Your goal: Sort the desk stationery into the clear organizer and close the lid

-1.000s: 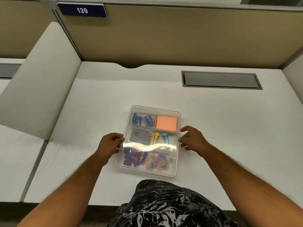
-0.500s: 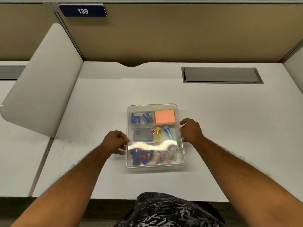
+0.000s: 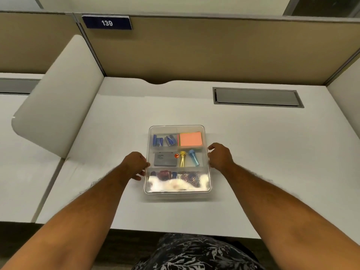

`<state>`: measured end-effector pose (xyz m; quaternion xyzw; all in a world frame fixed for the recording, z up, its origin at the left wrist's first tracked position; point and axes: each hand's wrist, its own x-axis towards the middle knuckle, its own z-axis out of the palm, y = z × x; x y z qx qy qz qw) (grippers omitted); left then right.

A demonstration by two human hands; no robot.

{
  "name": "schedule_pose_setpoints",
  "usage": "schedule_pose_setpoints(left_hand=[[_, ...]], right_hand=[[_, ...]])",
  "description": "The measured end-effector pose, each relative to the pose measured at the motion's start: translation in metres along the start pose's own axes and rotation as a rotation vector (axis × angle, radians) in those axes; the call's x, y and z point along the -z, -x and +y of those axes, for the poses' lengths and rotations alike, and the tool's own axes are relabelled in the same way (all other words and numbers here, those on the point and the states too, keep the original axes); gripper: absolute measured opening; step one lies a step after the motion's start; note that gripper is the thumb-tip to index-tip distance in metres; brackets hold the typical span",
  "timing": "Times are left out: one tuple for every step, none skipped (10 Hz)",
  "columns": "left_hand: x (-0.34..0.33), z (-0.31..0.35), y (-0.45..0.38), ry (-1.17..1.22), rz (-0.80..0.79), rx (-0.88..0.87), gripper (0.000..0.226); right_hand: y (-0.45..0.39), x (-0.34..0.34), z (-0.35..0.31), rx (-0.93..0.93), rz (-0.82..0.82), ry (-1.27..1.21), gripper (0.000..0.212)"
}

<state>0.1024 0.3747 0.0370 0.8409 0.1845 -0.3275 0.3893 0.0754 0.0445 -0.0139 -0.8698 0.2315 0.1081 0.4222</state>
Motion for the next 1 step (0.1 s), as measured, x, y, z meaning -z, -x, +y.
schedule_pose_setpoints(left_hand=[[-0.0042, 0.0025, 0.0084, -0.086, 0.114, -0.022, 0.063]], right_hand=[[0.0094, 0.0078, 0.008, 0.072, 0.042, 0.045, 0.023]])
